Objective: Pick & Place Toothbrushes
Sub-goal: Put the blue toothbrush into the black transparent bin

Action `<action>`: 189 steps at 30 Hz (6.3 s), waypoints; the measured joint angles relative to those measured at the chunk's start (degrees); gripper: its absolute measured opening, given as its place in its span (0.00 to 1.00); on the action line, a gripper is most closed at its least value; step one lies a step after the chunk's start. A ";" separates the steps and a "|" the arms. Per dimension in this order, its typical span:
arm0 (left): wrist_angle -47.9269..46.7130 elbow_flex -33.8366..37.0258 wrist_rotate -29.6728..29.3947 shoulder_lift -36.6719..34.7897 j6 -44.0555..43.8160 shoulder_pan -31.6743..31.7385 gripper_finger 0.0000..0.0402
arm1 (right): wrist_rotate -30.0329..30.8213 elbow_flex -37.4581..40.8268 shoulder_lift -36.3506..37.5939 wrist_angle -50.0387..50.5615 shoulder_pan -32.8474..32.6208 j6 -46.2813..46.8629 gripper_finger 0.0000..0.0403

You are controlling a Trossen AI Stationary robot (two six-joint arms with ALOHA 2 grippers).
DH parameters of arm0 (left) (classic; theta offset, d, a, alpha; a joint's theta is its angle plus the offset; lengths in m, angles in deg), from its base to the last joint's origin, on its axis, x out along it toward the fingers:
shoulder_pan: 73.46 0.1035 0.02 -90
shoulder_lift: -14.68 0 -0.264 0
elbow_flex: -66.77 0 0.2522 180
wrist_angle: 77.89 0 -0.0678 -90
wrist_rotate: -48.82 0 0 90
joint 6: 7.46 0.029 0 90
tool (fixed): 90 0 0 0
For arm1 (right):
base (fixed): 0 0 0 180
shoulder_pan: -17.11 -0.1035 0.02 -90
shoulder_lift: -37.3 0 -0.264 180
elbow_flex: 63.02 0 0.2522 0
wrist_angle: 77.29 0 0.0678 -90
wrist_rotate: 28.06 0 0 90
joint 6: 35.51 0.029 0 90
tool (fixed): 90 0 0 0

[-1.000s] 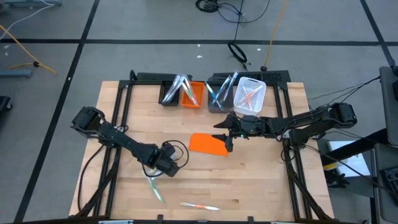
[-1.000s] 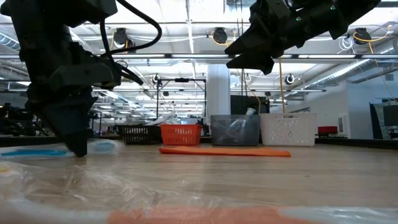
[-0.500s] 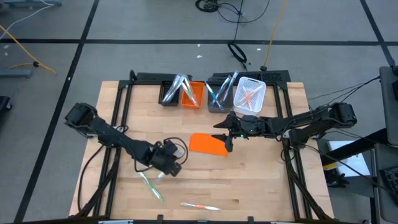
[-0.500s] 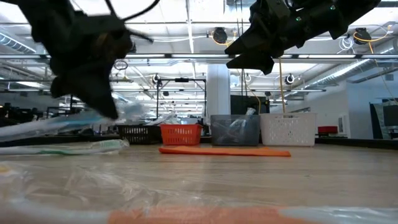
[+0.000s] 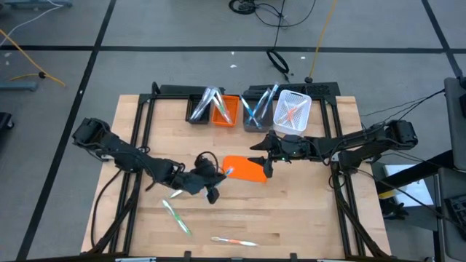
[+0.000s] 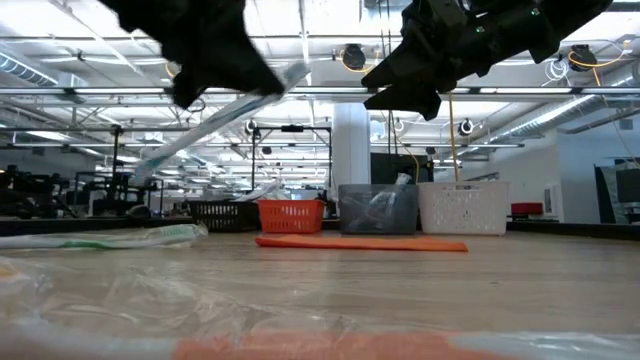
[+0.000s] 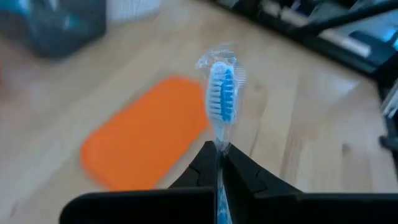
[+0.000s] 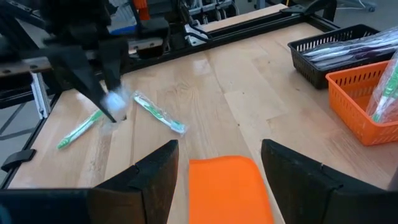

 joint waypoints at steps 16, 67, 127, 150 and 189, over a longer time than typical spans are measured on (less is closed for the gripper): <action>18.94 -0.02 -0.14 0.02 18.51 4.51 0.01 | -0.20 0.02 0.00 -4.93 -0.02 -0.09 0.55; 26.11 -0.02 0.01 0.11 22.88 7.77 0.03 | -3.02 -0.13 -12.17 -39.87 -3.28 -6.16 0.04; 14.68 -0.04 1.40 -0.02 16.04 7.34 0.60 | 18.07 -0.17 5.79 -13.32 16.18 -7.17 0.04; 14.68 -0.04 1.36 -0.02 17.07 7.48 0.60 | 10.85 -0.15 -0.23 -3.80 31.52 -1.48 0.04; 14.14 -0.04 1.29 -0.02 17.11 7.50 0.60 | 5.90 -0.15 -0.74 3.78 34.56 -2.70 0.25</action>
